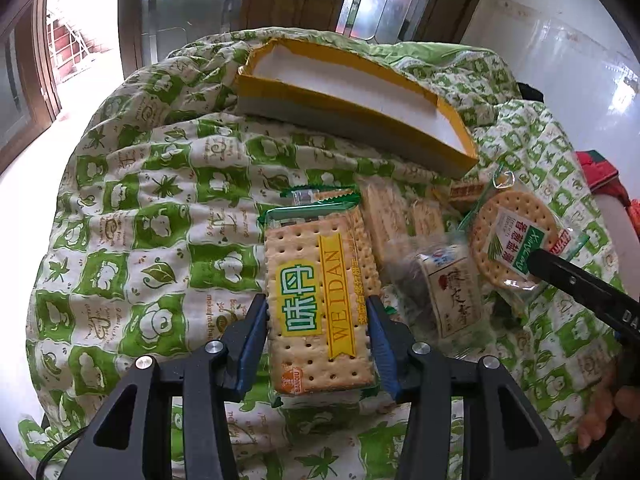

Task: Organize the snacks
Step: 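Close left gripper on the WEIDAN pack while right gripper grasps the round-cracker pack, then lift both held packs and carry them toward the yellow-rimmed tray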

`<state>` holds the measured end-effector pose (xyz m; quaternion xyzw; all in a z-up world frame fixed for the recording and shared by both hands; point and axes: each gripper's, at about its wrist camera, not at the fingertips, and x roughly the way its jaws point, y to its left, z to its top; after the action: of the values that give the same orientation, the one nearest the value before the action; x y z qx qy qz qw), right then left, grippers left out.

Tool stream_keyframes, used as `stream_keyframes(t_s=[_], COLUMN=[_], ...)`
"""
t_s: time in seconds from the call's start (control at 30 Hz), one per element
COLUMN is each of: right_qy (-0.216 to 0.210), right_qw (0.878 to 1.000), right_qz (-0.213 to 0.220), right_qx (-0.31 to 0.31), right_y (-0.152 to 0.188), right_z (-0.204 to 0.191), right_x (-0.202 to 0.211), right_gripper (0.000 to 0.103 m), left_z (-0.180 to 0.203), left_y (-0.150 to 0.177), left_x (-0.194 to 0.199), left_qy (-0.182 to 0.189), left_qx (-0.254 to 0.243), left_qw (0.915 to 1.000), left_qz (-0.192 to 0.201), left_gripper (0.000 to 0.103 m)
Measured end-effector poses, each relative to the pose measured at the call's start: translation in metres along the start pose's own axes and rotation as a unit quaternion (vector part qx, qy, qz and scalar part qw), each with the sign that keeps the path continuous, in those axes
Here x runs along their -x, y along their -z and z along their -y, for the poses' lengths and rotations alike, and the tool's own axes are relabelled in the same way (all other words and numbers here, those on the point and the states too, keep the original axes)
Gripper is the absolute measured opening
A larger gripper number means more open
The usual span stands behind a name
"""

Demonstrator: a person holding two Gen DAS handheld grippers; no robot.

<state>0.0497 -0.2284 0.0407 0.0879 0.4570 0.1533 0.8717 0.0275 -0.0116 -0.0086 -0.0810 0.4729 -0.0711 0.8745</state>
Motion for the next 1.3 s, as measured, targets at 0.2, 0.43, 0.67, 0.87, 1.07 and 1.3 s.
stream_keyframes(t_s=[0.2,0.43,0.67,0.87,1.07,1.3], right_qy=[-0.029,-0.035,-0.032,-0.03,-0.025,-0.02], right_qw=[0.999,0.999,0.999,0.999,0.999,0.999], right_qz=[0.025,0.039,0.034,0.032,0.034,0.036], right_qx=[0.004,0.002,0.001,0.001,0.003,0.01], right_y=[-0.003,-0.008,-0.005,-0.005,-0.009,-0.017], right_z=[-0.01,-0.01,-0.006,-0.005,-0.003,-0.003], right_x=[0.021,0.032,0.028,0.026,0.027,0.029], right_gripper=[0.016,0.016,0.016,0.016,0.016,0.016], left_z=[0.002,0.007,0.012,0.012,0.012,0.01], left_y=[-0.004,-0.01,-0.016,-0.016,-0.021,-0.029], left_x=[0.006,0.012,0.01,0.009,0.008,0.01], left_qy=[0.005,0.007,0.002,-0.001,-0.002,0.002], left_qx=[0.002,-0.004,-0.012,-0.015,-0.019,-0.019], left_qw=[1.0,0.9999,0.9998,0.9998,0.9997,0.9997], left_qz=[0.008,0.015,0.015,0.013,0.014,0.017], left_gripper=[0.051,0.051,0.051,0.051,0.051,0.051])
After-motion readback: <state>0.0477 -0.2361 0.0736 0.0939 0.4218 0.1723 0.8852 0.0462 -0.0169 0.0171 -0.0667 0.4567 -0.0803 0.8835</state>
